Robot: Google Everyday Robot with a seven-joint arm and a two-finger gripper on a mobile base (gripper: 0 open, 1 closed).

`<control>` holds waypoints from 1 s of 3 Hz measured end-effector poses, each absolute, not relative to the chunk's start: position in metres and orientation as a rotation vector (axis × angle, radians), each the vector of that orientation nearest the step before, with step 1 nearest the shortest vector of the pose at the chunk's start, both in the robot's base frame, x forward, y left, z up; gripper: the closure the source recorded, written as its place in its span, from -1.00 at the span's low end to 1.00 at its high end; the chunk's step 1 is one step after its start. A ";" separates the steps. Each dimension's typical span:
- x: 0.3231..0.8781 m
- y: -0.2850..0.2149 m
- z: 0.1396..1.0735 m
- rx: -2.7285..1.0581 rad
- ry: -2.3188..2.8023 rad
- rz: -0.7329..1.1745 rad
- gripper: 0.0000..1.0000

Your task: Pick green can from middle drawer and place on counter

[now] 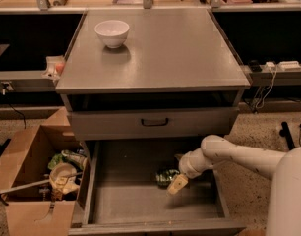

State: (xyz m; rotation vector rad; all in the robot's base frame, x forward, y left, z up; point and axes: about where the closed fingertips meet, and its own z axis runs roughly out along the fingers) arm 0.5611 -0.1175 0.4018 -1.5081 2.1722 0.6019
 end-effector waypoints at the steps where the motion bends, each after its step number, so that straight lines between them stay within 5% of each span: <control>1: 0.563 -0.119 0.372 -1.547 2.222 0.600 -0.64; 3: 0.561 -0.118 0.395 -1.587 2.123 0.538 0.44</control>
Offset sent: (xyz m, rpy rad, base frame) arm 0.0031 -0.0088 -0.0602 -0.0992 0.0848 0.0338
